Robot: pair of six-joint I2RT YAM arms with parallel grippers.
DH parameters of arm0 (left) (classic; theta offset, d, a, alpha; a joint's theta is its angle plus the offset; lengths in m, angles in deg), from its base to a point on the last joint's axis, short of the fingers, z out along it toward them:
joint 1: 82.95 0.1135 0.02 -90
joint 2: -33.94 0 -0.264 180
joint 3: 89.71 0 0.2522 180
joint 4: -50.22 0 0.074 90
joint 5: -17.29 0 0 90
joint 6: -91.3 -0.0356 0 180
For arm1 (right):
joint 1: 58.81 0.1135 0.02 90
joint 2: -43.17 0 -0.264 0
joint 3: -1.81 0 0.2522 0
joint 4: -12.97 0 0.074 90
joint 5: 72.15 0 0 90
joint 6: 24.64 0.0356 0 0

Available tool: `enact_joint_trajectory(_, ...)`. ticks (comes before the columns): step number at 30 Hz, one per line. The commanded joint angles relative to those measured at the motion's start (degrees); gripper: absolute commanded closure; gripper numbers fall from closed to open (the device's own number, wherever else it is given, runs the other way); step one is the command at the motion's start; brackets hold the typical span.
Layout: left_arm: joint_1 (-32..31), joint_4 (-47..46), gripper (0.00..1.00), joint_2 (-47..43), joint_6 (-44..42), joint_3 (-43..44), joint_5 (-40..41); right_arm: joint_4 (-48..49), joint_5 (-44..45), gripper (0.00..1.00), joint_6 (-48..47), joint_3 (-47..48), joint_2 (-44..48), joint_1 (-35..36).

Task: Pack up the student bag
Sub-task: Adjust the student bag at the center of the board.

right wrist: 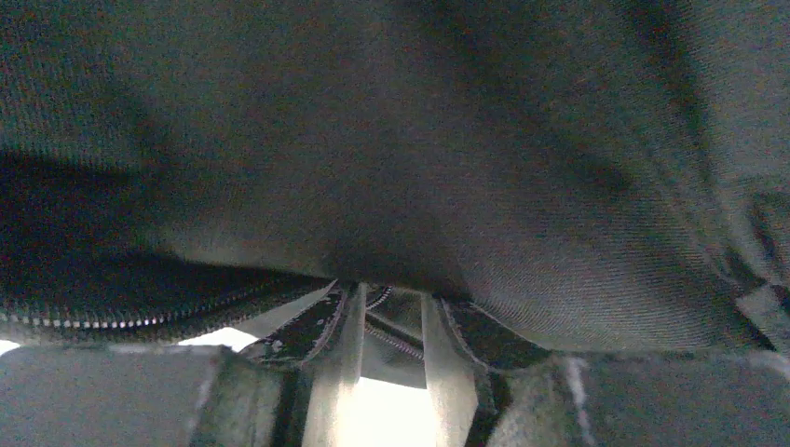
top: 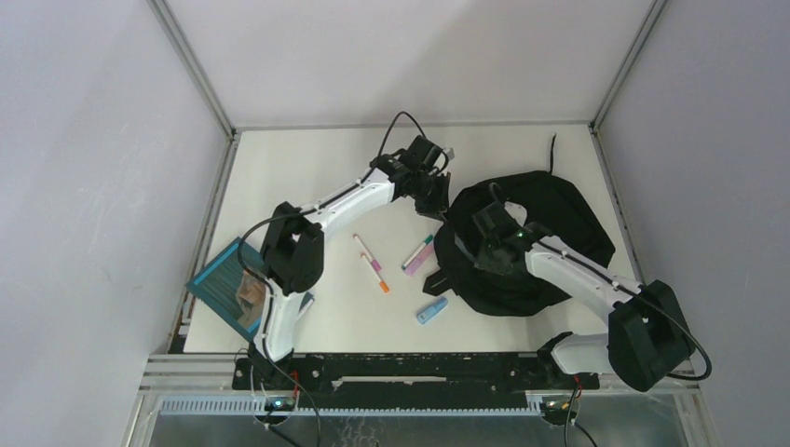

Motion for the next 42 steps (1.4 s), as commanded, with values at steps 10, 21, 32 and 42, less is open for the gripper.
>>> enact_joint_trajectory(10,2.0,2.2,0.71,0.8,-3.8,7.7,1.0,-7.2,5.1,0.45,-4.6,1.6,10.8,-6.9)
enact_joint_trajectory(21,2.1,5.2,0.28,-8.7,-4.4,6.1,17.0,-21.1,3.4,0.46,9.6,0.0,21.9,-9.8)
enact_joint_trajectory(32,-4.8,2.6,0.26,-21.5,-6.0,-9.3,18.4,-23.2,-2.8,0.51,20.8,-10.7,34.2,-23.1)
enact_joint_trajectory(42,-16.2,-0.4,0.22,-19.1,-17.2,-15.0,8.1,-14.8,-7.4,0.56,18.4,-15.2,31.4,-28.4)
